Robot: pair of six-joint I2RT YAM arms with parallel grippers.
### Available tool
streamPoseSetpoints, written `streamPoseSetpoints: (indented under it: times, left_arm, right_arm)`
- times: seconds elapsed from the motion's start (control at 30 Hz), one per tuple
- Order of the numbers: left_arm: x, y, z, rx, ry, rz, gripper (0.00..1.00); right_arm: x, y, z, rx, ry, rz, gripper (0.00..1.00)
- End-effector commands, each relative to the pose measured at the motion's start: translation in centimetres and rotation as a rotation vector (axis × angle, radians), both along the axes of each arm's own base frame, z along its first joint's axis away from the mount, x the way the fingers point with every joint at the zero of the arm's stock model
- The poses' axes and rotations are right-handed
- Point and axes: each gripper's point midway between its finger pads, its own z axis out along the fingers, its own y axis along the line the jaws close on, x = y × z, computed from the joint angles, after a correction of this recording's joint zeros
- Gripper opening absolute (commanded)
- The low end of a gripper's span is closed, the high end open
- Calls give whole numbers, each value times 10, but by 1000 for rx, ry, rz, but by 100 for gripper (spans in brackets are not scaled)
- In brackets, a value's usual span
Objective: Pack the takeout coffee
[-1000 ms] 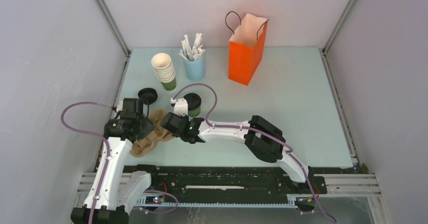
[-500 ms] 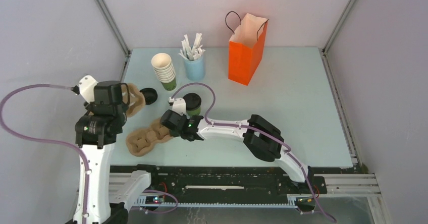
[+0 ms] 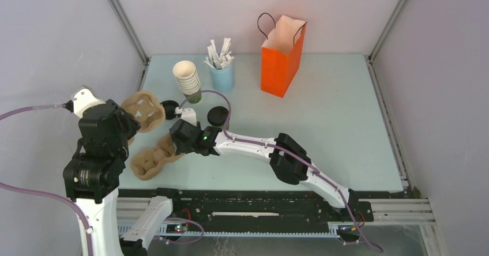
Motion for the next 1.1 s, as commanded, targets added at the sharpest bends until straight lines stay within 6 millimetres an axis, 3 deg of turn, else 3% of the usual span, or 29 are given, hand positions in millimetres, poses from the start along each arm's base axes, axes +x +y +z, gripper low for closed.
streamPoseSetpoints:
  times: [0.0,0.1,0.2,0.33,0.53,0.63,0.73,0.83,1.07]
  left_arm:
    - [-5,-7,14,40,-35,-85,4]
    - [-7,-9,18,46,-60,-105,4]
    - [-10,-9,22,55,-79,-115,4]
    - [-10,-14,21,64,-80,-154,6]
    - [0,-33,4,24,-60,-254,6]
    - [4,-44,-5,-5,-50,-309,6]
    - [5,-53,-15,-34,-44,-351,7]
    - [4,-59,-21,-48,-49,-380,8]
    - [0,-60,-22,-35,-46,-402,10]
  right_arm:
    - [3,-1,127,170,-108,112,84]
    - [5,-23,163,189,-100,155,93]
    - [7,-62,195,200,-93,226,91]
    - [38,-158,238,150,-263,166,92]
    - [132,-317,307,228,-393,-211,94]
    - [168,-371,332,314,-437,-361,98]
    - [202,-406,345,375,-449,-454,99]
    - [239,-427,343,407,-416,-524,97]
    - [301,-434,324,412,-387,-602,90]
